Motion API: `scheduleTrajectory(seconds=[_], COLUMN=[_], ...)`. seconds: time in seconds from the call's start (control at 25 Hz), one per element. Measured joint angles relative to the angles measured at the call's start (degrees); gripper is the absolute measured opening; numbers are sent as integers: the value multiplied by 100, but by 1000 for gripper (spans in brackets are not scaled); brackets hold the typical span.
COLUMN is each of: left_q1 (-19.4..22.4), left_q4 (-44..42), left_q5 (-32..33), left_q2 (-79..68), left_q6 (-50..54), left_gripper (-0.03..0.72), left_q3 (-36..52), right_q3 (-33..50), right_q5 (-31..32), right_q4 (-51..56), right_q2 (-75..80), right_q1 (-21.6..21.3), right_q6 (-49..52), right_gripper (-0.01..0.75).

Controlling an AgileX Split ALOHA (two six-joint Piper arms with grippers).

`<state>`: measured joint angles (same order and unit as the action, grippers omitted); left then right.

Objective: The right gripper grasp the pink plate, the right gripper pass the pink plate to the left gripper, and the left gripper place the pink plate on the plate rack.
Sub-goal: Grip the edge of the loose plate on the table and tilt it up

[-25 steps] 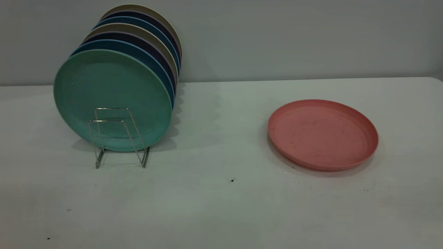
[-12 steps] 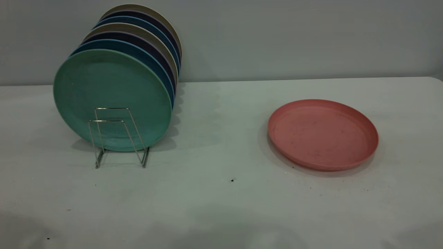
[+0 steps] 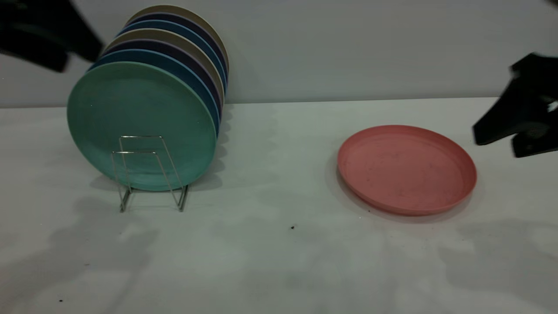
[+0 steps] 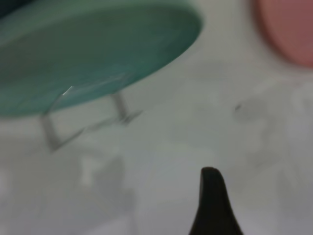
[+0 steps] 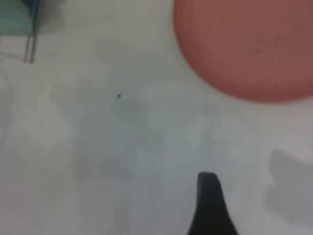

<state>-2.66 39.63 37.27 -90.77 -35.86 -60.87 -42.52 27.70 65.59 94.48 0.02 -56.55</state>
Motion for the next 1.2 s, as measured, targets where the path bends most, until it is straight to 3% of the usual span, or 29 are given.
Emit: scheduleTrajectory(seconds=[0.2, 0.52, 0.96, 1.12, 1.2], left_q1=[-502, -1244, -1363, -1363, -1363], left_q4=[661, 773, 885, 898, 898], left_q5=[-56, -533, -615, -615, -615], left_q2=[-896, -1878, -1904, -1904, -1904], left_q6=[-598, -641, -641, -641, -641], left_gripper=[532, 532, 532, 532, 532], left_q3=[-492, -1169, -1201, -1201, -1201], right_q3=[-853, -1868, -2693, -2776, -2788], right_q5=[-44, 286, 432, 444, 473], right_q4=[220, 301, 487, 777, 1063], right_q2=[1180, 2621, 3794, 3985, 4046], right_q1=[-53, -641, -817, -817, -817], right_q6=[-148, -173, -192, -398, -585], right_gripper=[531, 527, 519, 446, 363])
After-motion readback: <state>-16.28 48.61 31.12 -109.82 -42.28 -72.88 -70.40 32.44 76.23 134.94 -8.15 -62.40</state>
